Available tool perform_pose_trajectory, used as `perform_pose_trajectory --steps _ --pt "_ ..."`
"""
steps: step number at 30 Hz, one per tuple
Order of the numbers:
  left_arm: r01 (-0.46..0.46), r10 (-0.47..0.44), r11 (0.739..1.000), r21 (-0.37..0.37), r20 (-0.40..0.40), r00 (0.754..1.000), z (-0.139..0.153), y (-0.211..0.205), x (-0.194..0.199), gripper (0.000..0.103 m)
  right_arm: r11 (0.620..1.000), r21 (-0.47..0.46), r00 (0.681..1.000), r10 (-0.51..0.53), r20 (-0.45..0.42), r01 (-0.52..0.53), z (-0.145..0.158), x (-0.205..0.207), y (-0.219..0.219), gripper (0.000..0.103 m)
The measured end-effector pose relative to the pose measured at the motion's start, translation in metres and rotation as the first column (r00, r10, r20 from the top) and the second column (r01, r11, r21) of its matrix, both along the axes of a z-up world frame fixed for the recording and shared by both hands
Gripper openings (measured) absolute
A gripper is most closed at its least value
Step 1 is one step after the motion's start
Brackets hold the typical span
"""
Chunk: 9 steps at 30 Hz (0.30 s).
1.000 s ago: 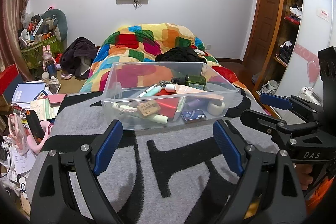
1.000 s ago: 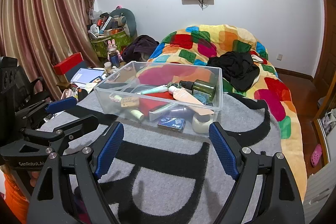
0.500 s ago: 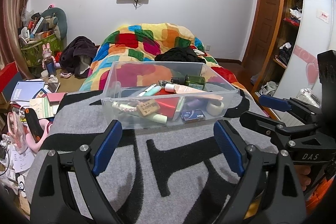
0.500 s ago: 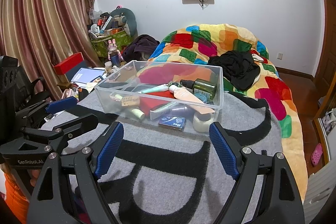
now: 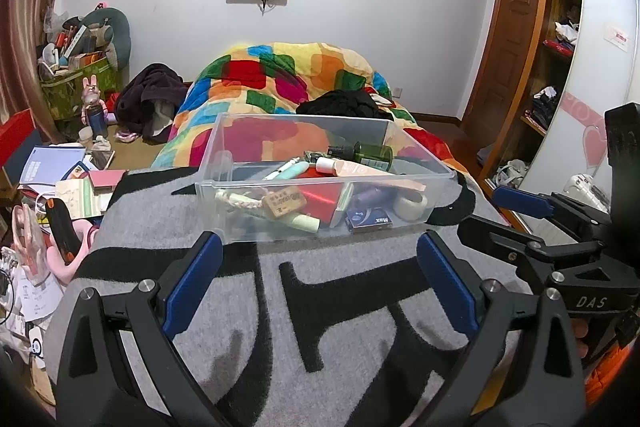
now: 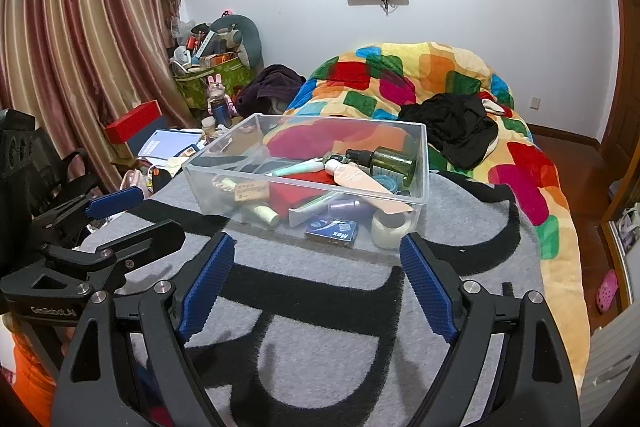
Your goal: Organize objects
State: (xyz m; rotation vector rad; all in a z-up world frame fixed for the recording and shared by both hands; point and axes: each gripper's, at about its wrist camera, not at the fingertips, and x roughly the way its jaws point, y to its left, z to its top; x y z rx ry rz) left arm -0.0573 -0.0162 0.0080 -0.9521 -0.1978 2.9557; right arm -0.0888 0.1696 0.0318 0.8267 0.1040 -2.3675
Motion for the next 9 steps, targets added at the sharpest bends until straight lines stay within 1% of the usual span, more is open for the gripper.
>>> perform_pose_trajectory --steps 9 --pt "0.008 -0.008 1.000 -0.009 -0.004 1.000 0.0008 0.0021 0.0017 0.099 1.000 -0.004 1.000 0.002 0.012 -0.002 0.0007 -0.0008 -0.0014 0.085"
